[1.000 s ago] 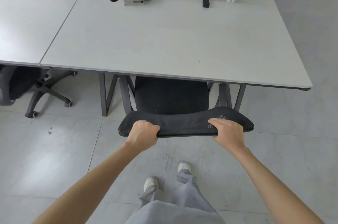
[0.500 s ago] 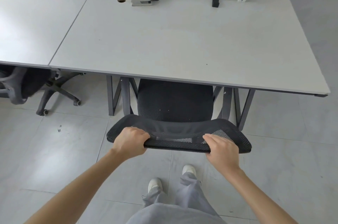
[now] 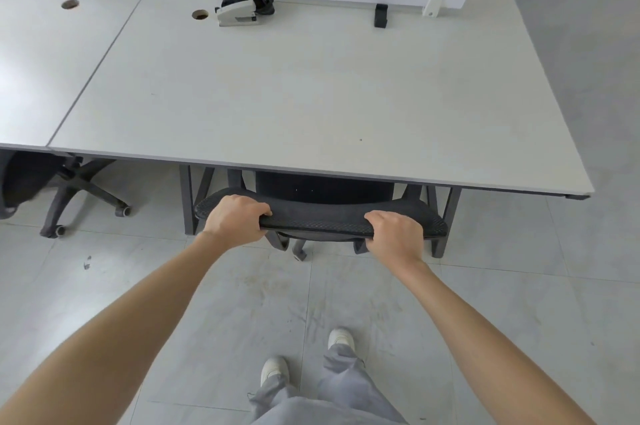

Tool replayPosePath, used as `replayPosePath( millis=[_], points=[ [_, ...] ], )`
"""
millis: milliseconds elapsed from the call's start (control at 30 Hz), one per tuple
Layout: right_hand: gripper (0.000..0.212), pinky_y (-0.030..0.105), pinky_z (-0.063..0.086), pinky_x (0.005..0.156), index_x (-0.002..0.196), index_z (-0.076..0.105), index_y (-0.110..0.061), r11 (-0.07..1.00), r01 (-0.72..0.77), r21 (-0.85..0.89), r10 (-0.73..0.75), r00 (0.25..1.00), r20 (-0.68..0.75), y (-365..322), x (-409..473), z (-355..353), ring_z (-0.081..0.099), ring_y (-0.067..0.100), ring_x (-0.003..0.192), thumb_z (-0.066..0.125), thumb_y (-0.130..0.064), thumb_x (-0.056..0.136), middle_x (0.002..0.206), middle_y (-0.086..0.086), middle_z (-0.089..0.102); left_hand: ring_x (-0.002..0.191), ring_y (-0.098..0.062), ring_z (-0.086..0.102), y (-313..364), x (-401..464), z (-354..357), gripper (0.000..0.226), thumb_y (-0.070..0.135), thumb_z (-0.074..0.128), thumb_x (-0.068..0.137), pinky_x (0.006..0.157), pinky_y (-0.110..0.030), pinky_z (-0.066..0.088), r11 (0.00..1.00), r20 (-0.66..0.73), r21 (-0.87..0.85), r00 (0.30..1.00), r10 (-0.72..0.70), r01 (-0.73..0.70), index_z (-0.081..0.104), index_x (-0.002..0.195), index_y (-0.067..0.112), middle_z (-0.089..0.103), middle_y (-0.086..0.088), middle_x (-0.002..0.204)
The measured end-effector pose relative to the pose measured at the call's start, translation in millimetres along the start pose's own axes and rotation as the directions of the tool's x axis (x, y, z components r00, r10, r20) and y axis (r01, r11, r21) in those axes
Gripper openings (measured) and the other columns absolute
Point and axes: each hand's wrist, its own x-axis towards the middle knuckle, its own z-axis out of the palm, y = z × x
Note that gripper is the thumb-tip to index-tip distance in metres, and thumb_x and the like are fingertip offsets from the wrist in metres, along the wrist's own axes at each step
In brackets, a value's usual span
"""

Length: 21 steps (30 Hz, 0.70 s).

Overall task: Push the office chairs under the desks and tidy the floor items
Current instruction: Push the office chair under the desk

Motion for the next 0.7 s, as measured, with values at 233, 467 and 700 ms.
replayPosePath(
  millis=[233, 467, 700],
  points=[
    [0.025, 0.014, 0.021, 0.036, 0.056, 0.061, -0.016, 1.000, -0.013, -0.017, 0.013, 1.000, -0.017, 11, 35, -1, 0.050, 0.015, 0.041, 0.076, -0.009, 0.037, 0.046, -0.006, 0.055, 0.095, -0.022, 0.060, -2, 40, -9, 0.030, 0.020, 0.057, 0.074, 0.079, -0.028, 0.045, 0.997, 0.033, -0.014, 0.997, -0.074, 0.074, 0.065, 0.102, 0.025, 0.068, 0.004, 0.101],
    [0.027, 0.017, 0.034, 0.035, 0.057, 0.062, -0.015, 0.999, 0.019, -0.026, -0.021, 0.997, -0.068, 14, 36, 11, 0.052, 0.017, 0.042, 0.069, -0.003, 0.033, 0.048, -0.005, 0.056, 0.097, -0.021, 0.059, -6, 42, -7, 0.031, 0.018, 0.059, 0.072, 0.077, -0.030, 0.045, 0.999, 0.018, -0.010, 0.999, -0.045, 0.046, 0.064, 0.103, 0.021, 0.067, 0.005, 0.100],
    [0.030, 0.024, 0.047, 0.045, 0.072, 0.069, -0.012, 0.998, -0.026, 0.052, 0.026, 1.000, 0.006, 14, 33, 6, 0.062, 0.022, 0.057, 0.080, -0.009, 0.045, 0.063, 0.000, 0.068, 0.094, -0.023, 0.058, 2, 39, -8, 0.029, 0.014, 0.059, 0.074, 0.068, -0.029, 0.041, 0.998, -0.017, -0.032, 0.998, -0.061, 0.060, 0.062, 0.103, 0.017, 0.066, 0.002, 0.099]
  ],
)
